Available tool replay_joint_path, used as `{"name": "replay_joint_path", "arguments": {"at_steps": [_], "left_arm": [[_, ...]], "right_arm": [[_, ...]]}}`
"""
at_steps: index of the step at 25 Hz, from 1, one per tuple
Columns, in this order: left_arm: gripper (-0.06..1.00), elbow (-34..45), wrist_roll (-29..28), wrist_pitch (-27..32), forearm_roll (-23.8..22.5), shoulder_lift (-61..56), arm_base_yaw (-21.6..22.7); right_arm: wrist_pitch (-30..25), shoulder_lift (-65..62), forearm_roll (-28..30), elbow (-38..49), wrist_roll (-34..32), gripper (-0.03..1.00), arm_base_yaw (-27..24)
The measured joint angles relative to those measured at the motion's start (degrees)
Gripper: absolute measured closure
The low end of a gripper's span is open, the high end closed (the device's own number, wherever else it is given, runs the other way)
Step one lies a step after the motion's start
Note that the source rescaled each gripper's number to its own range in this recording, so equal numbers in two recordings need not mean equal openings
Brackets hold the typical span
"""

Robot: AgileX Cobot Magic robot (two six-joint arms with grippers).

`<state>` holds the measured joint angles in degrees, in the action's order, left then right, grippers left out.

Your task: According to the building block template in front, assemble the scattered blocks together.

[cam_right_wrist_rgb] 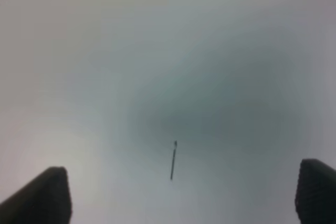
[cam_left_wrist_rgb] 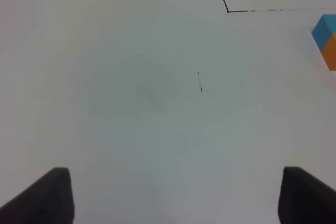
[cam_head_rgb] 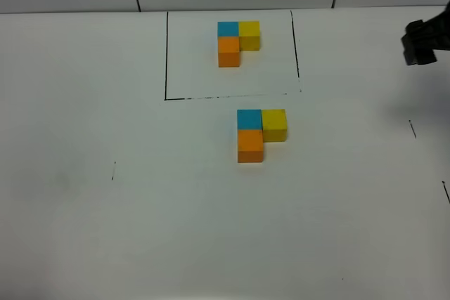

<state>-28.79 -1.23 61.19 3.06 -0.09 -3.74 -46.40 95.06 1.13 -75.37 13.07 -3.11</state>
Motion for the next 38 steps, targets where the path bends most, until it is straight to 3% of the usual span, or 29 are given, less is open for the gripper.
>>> {"name": "replay_joint_path", "arguments": {"at_steps": [10,16,26,38], "left_arm": [[0.27,0.0,0.0,0.0,0.0,0.0,0.0],[0.27,0.0,0.0,0.0,0.0,0.0,0.0],[0.27,0.0,0.0,0.0,0.0,0.0,0.0],[0.27,0.0,0.0,0.0,0.0,0.0,0.0]], "right_arm": [[-0.4,-28.7,0.1,18.9,-2.8,0.15,-3.8],[-5.1,-46.9,-0.1,27.7,-5.5,0.13,-4.6],[-11.3,-70.7,-1.6,37.0,-8.4,0.13,-4.6],[-13.1,-88.2,-5.9,46.0,-9.4,0.13,-4.6]]}}
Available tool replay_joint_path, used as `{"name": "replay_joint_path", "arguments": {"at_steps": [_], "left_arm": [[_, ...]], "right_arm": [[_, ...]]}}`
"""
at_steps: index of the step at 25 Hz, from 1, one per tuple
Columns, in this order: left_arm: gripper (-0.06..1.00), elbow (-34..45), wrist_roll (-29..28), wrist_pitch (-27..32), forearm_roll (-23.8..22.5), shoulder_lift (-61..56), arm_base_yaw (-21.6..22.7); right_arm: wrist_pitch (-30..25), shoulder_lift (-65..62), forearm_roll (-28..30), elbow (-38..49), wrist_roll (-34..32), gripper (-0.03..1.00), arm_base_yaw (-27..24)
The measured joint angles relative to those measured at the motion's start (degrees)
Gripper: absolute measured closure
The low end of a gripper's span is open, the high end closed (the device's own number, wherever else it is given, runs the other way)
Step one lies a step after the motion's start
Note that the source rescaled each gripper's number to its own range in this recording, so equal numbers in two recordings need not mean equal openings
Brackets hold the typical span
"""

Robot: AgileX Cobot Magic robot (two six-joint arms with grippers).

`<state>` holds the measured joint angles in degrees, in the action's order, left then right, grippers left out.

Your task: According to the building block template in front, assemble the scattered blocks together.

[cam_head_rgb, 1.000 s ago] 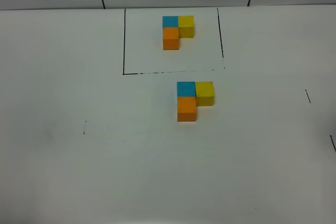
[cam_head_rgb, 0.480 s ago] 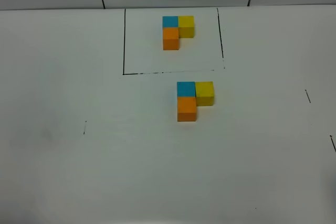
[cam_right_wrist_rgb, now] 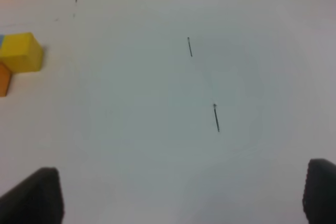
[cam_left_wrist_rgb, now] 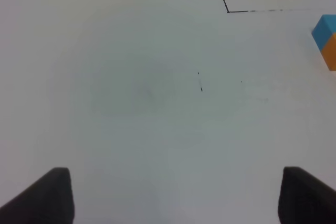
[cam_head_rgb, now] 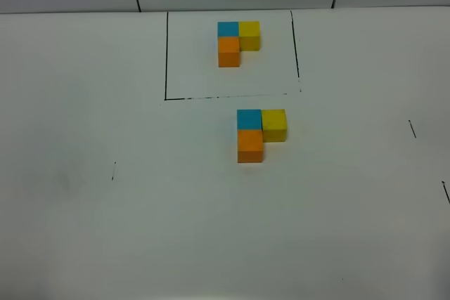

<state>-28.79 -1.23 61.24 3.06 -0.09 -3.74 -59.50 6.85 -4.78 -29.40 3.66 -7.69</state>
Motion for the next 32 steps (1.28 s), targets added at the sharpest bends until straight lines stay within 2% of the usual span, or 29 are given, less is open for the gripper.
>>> {"name": "replay_joint_path", "arguments": {"at_steps": [9,12,27,32], "left_arm": [[0.27,0.0,0.0,0.0,0.0,0.0,0.0],[0.27,0.0,0.0,0.0,0.0,0.0,0.0],[0.27,0.0,0.0,0.0,0.0,0.0,0.0],[0.27,0.0,0.0,0.0,0.0,0.0,0.0]], "right_arm": [[-0.8,-6.0,-0.9,0.7,3.0,0.13,0.0],[-0.8,-6.1,-1.0,0.7,3.2,0.13,1.5],[-0.8,-6.1,0.2,0.7,-1.9,0.15,3.4],[-0.8,-6.1,0.2,0.7,-4.1,0.19,3.4]]}}
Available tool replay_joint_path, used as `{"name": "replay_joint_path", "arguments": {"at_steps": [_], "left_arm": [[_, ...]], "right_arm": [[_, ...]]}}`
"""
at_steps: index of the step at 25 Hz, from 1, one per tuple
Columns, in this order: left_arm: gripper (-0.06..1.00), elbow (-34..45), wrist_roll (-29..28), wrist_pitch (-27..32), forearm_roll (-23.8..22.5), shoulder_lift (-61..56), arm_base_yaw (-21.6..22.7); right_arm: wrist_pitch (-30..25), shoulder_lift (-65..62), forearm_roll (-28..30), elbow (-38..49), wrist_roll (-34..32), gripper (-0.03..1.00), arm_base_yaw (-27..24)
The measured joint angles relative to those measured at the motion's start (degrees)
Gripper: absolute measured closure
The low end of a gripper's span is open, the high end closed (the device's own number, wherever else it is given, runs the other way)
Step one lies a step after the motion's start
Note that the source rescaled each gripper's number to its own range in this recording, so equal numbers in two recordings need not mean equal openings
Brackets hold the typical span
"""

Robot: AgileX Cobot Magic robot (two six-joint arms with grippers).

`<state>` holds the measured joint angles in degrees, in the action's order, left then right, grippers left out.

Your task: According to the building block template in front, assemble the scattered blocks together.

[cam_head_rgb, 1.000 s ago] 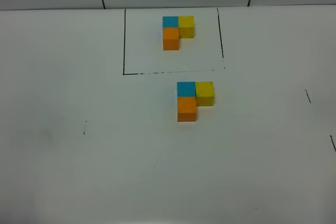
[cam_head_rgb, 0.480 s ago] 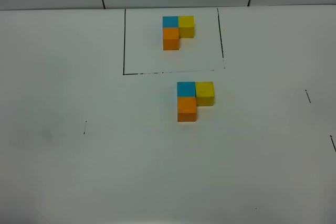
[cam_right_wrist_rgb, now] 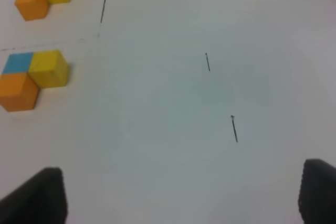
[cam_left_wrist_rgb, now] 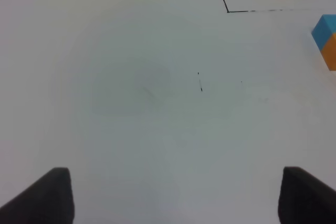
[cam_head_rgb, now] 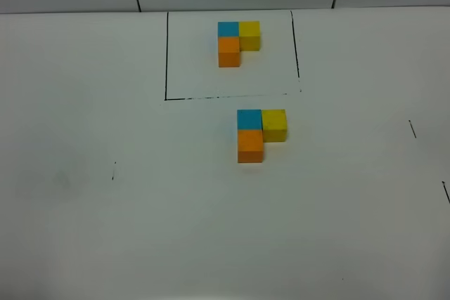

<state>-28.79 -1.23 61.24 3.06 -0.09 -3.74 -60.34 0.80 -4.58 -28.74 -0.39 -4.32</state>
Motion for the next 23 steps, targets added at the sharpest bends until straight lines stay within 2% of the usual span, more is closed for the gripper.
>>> {"name": "replay_joint_path", "arguments": {"at_steps": [6,23], "left_arm": [[0.27,0.0,0.0,0.0,0.0,0.0,0.0],[0.27,0.0,0.0,0.0,0.0,0.0,0.0]], "right_arm": [[0.0,0.0,0.0,0.1,-0.3,0.23,0.0],[0.0,0.0,-0.1,0.1,-0.3,0.23,0.0]]}}
